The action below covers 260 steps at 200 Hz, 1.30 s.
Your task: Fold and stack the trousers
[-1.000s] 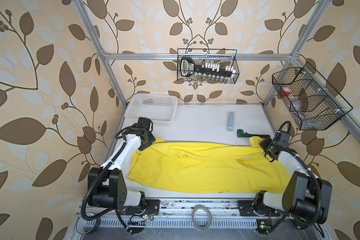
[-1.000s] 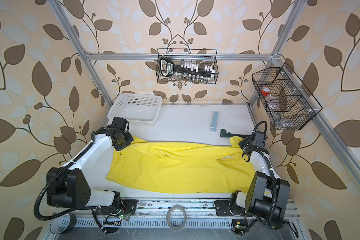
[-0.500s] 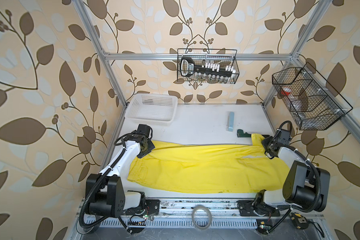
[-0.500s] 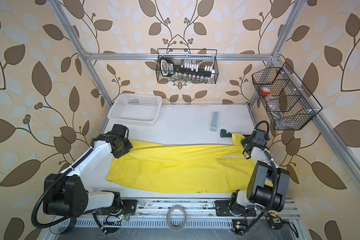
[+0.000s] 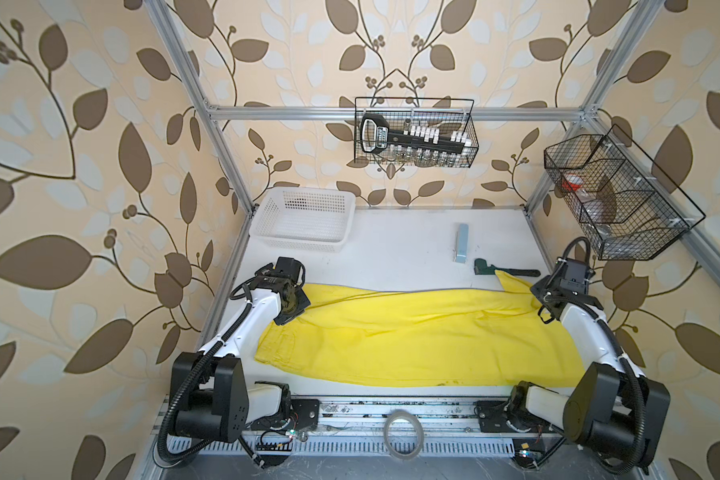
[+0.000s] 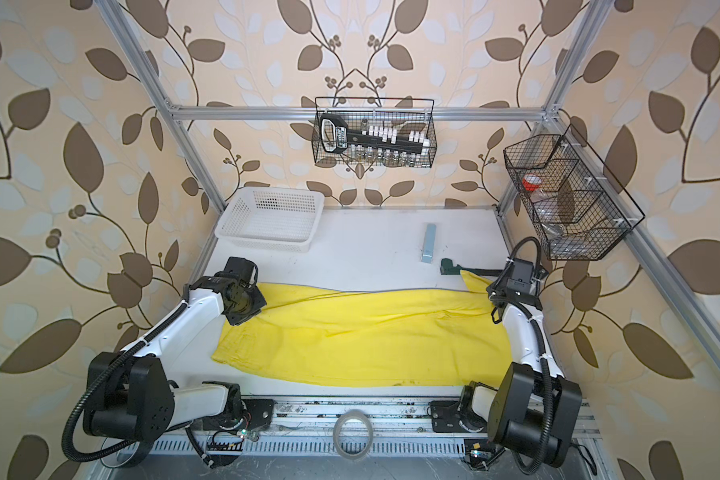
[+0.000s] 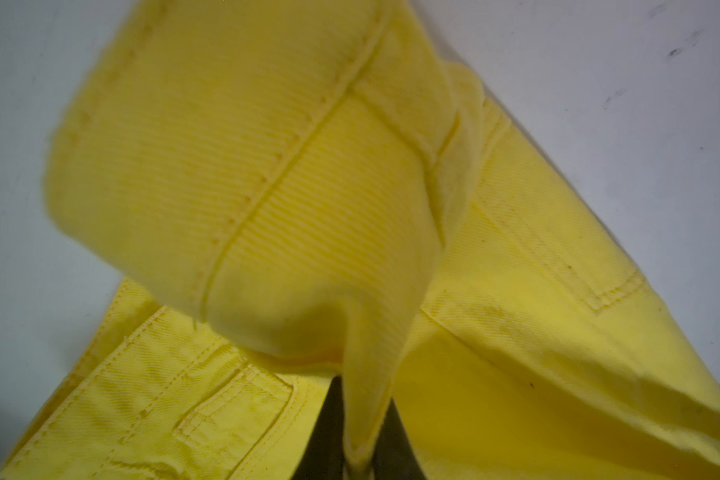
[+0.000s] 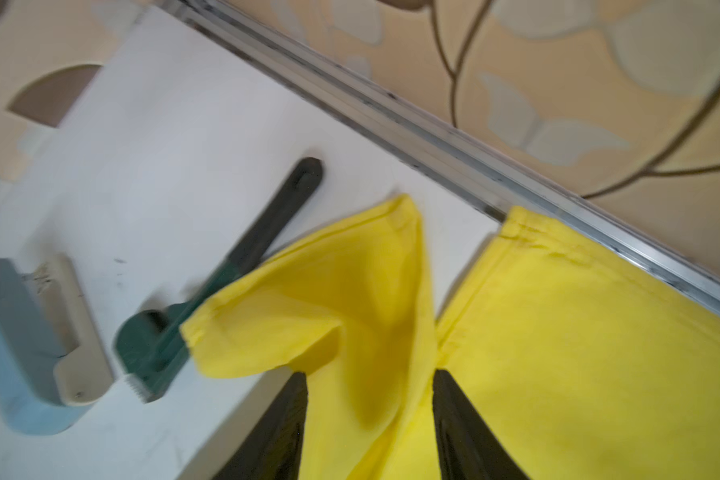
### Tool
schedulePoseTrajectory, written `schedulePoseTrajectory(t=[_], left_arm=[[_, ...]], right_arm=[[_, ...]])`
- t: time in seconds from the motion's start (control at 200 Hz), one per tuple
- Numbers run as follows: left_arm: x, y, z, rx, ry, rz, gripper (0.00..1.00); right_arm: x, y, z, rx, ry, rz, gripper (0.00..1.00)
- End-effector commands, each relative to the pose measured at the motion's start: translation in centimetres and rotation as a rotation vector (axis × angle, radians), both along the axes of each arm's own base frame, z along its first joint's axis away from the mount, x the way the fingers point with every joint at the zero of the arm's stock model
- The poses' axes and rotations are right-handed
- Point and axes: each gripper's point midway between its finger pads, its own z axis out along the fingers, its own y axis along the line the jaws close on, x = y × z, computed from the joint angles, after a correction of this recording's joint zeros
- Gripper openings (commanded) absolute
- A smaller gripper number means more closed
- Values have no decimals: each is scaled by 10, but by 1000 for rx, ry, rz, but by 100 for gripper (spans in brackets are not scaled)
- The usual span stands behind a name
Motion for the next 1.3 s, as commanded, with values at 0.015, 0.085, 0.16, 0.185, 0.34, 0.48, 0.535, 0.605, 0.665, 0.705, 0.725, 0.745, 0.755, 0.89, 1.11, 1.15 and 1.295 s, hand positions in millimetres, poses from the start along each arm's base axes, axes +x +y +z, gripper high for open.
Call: schedulePoseTrajectory(t=[0.015,0.085,0.16,0.185,0.34,0.48,0.535,0.605,0.665,0.705,0.725,0.745,0.755,0.89,1.11,1.15,1.295], left_arm=[[-16,-1,2,10,26,-35,21],[-16,-1,7,15,15,-40,23],[-16,-1,11,13,9,-43,30],[-16,-1,13,12,6,-46,33],[-12,-1,22,14,-24,-52,48],[-5,-4,26,4,-34,-69,56],[-3,-6,25,-4,-34,-76,57],[0,-7,25,-3,-32,-80,58],[4,-8,25,-6,-35,-87,60],[6,-9,24,-10,-33,-89,61],[8,-9,23,-12,-32,-90,61],[8,-10,22,-14,-29,-91,61],[9,-10,22,-16,-28,-92,61],[12,-12,17,-21,-14,-99,63],[10,-12,0,-26,28,-97,61],[9,-11,-4,-22,38,-93,59],[5,-8,-10,-9,57,-77,38]], right_arm=[[13,15,21,-137,64,119,56],[29,32,10,-136,127,194,58],[46,47,-2,-180,195,263,61],[50,50,-7,-197,216,277,61],[72,58,-38,-241,322,350,61],[81,53,-60,-279,415,372,61],[85,55,-68,-276,431,387,61],[89,54,-75,-283,448,389,60],[93,54,-81,-279,458,400,60],[96,55,-85,-276,465,405,59],[97,55,-87,-276,472,407,58],[98,54,-89,-281,480,405,58],[98,53,-90,-284,486,405,57],[97,42,-93,-330,528,368,35],[91,23,-41,-390,438,269,0],[87,16,-29,-390,414,243,0],[61,-11,3,-299,290,136,0]])
